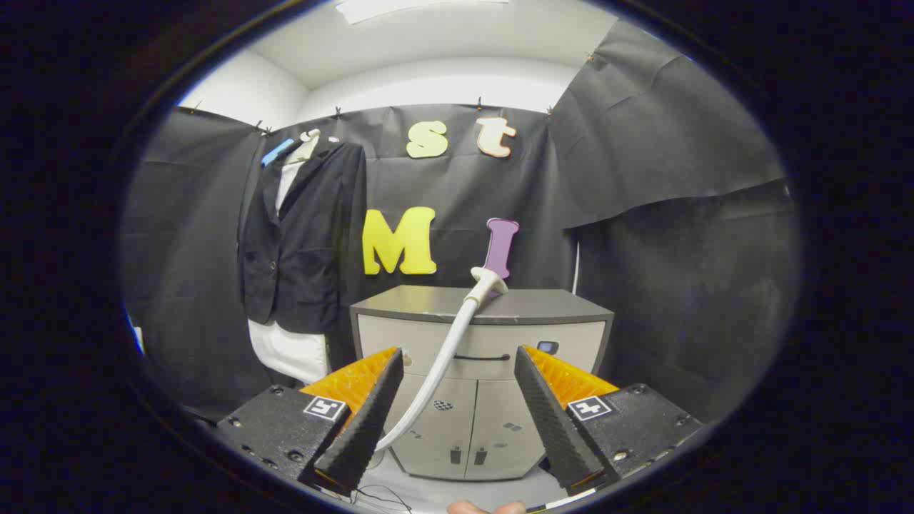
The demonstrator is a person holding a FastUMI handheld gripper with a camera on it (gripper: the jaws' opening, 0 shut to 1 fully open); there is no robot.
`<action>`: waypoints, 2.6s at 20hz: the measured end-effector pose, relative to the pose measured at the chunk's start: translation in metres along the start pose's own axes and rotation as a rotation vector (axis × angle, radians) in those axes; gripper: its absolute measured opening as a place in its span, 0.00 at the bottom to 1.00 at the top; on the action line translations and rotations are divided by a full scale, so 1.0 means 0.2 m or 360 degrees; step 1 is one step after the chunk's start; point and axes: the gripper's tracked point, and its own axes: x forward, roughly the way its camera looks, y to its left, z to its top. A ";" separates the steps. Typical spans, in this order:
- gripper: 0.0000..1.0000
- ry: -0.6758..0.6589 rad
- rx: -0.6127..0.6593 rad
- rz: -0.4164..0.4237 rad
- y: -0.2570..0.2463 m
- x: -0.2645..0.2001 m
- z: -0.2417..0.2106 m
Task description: Iron the clothes twice with a garment steamer, once on the left side and once on the right side.
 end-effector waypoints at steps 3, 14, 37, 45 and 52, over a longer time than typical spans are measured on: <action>0.98 0.0006 0.0040 0.0052 0.01 0.01 0.01; 0.98 0.0037 0.0072 0.0086 0.04 -0.01 0.00; 0.98 0.0098 0.0096 -0.0111 0.41 0.20 0.13; 0.98 0.0174 0.0107 -0.0261 0.46 0.43 0.20; 0.98 0.0194 0.0090 -0.0242 0.32 0.87 0.41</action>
